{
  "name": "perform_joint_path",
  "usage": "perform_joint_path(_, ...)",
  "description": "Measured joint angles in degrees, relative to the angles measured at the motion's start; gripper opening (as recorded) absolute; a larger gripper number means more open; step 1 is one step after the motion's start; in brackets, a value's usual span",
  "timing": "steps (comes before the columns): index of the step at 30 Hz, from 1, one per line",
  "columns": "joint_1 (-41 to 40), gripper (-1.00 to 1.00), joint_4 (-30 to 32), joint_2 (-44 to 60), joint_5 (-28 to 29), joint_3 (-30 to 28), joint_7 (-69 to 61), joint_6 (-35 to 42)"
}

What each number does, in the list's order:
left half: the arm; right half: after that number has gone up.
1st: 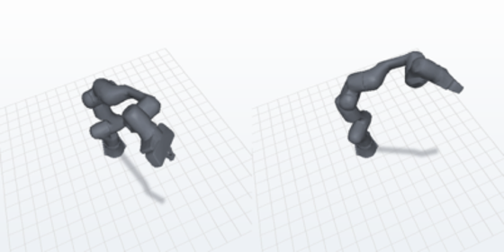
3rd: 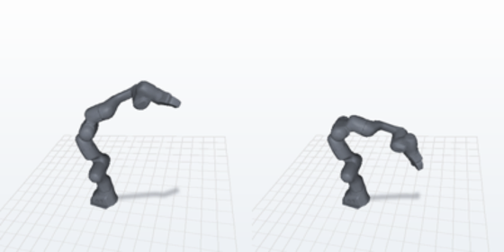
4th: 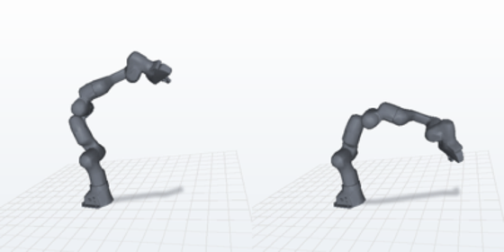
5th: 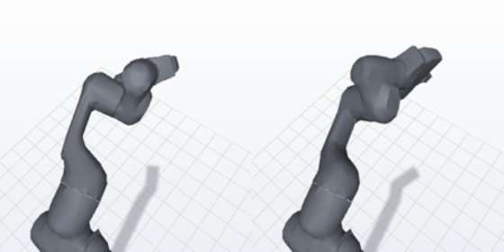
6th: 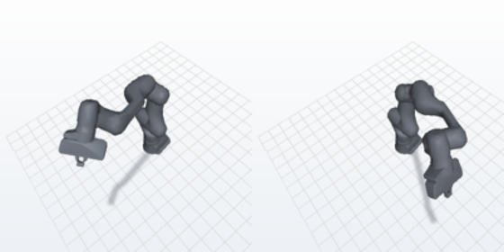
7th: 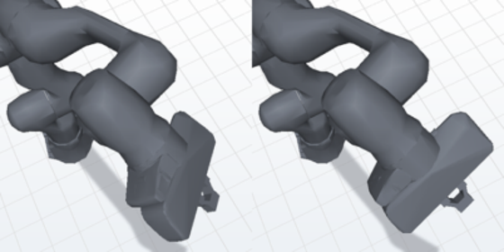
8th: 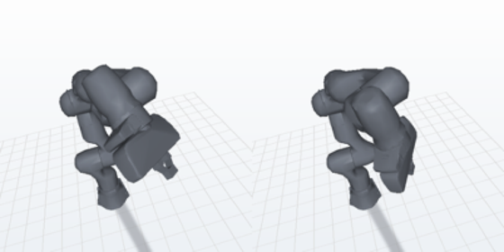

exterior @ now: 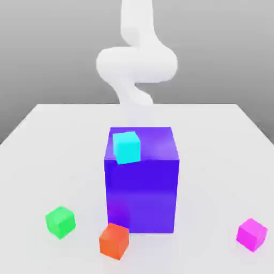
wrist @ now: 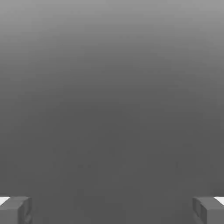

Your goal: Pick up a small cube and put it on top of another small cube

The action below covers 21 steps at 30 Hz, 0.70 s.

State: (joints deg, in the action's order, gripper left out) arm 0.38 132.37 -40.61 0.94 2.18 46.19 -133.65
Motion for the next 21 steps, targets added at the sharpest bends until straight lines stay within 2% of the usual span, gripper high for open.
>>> perform_joint_path(13,3.3,0.0,3.1,27.3,6.6,10.7,3.1,-9.8)
perform_joint_path(21,8.7,0.0,5.0,44.0,11.1,14.7,5.2,-15.7)
